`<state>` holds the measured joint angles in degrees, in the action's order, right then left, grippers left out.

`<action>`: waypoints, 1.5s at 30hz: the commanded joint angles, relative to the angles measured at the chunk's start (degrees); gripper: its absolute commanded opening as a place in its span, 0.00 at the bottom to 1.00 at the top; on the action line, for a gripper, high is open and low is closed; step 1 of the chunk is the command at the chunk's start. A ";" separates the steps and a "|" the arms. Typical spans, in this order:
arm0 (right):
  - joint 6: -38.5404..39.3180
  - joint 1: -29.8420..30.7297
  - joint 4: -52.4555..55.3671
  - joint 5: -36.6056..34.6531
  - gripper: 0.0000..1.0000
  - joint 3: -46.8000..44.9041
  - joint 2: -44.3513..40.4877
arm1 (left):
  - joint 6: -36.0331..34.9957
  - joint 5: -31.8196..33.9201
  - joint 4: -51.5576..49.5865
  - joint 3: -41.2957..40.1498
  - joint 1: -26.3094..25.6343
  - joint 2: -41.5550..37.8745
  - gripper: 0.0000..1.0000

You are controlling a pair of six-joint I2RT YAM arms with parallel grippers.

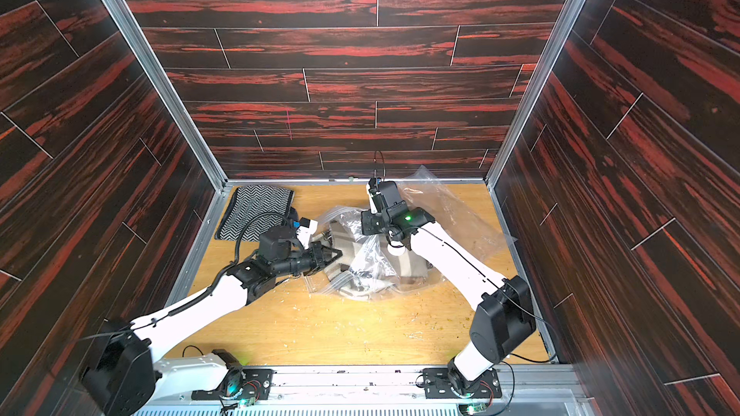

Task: Take the scarf out of the vacuum bag
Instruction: Take out the scarf from the vacuum bag.

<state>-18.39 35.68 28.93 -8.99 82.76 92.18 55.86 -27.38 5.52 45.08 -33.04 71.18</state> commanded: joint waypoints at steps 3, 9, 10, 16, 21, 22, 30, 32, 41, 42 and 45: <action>-0.09 -0.94 -2.78 0.75 0.00 0.83 2.12 | -3.93 1.38 -7.43 0.32 0.52 -5.84 0.00; -0.59 -1.48 -4.64 2.34 0.00 0.05 3.90 | -4.60 1.09 -10.65 -0.76 0.69 -8.80 0.00; -0.77 -1.50 -4.94 2.71 0.00 0.08 4.28 | -4.76 1.24 -10.98 -1.16 0.86 -9.32 0.00; -1.38 -1.54 -6.02 4.46 0.00 0.56 5.79 | -6.63 1.94 -16.05 -1.31 2.07 -10.63 0.00; -1.39 -1.54 -5.61 4.96 0.00 1.41 6.33 | -11.41 0.07 -26.61 2.07 2.97 -9.93 0.00; -1.38 -1.50 -5.26 4.95 0.00 1.65 6.26 | -12.23 0.12 -28.76 2.61 3.07 -10.00 0.00; -1.13 -1.54 -2.48 3.61 0.00 1.53 4.31 | -14.36 1.64 -36.81 4.40 3.51 -10.97 0.00; -1.20 -1.53 -2.21 3.97 0.00 1.53 4.39 | -16.11 3.25 -42.23 6.33 3.53 -11.06 0.00; -2.09 -1.51 -2.29 5.89 0.00 1.27 5.11 | -20.01 16.26 -53.60 9.34 3.85 -14.90 0.00; -2.09 -1.52 -2.30 5.99 0.00 1.13 5.18 | -20.49 17.15 -54.59 9.41 3.98 -15.10 0.00; -1.74 -1.51 -2.31 6.14 0.00 0.65 5.18 | -21.41 18.72 -56.65 9.50 4.13 -15.53 0.00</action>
<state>-20.10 34.59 26.57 -3.29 82.89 97.56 36.60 -13.21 -44.80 52.86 -29.39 56.93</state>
